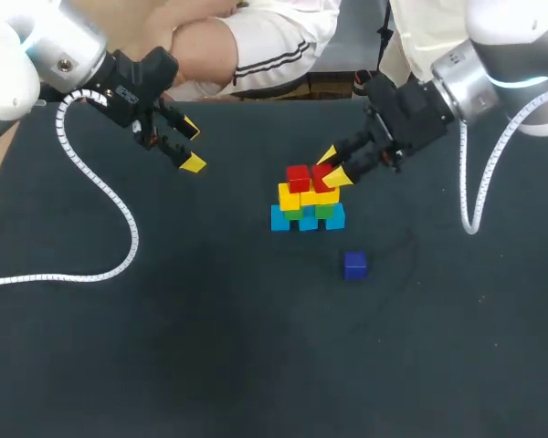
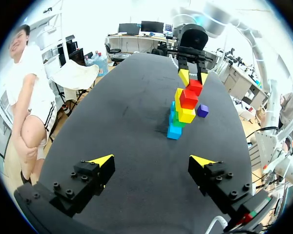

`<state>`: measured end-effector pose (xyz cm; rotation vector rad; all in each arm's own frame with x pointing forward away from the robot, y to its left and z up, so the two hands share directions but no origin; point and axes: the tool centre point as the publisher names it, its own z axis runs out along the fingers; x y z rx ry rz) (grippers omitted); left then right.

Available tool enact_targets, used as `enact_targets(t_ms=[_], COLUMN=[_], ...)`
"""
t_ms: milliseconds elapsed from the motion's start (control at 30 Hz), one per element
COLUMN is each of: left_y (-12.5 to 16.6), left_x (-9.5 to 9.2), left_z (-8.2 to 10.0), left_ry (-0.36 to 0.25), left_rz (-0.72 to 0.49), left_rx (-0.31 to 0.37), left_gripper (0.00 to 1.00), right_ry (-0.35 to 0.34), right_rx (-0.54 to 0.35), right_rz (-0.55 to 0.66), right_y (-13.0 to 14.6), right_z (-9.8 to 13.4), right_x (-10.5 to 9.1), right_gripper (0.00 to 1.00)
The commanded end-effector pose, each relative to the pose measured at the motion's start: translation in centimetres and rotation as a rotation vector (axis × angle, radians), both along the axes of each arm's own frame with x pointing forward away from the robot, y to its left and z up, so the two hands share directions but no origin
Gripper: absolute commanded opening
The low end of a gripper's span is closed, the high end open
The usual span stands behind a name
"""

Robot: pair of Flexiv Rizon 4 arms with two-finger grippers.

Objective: Place the blue cubes, place green cubes on the blue cubes, place the yellow cubes on the green cubes, then place the red cubes on the yellow cubes, and place purple cube on the red cubes.

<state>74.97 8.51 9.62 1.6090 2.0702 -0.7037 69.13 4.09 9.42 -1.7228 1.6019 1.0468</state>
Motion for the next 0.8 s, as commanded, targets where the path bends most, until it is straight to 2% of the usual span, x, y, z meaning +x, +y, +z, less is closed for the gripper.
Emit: enact_targets(t_ms=[33, 567, 800], left_y=[0.10, 0.10, 0.10], left_x=[-0.07, -0.07, -0.07], left_z=[-0.02, -0.02, -0.02], left_ry=[-0.003, -0.003, -0.003], left_rz=[-0.001, -0.001, -0.001], left_rx=[-0.002, -0.002, -0.002], left_gripper=[1.00, 1.00, 1.00], right_ry=[0.009, 0.018, 0.025], right_rx=[0.008, 0.011, -0.007], right_rz=[0.011, 0.013, -0.033], right_y=[0.19, 0.39, 0.43], right_z=[-0.24, -0.12, 0.27], right_x=[0.72, 1.33, 0.54], right_gripper=[0.00, 0.00, 0.00])
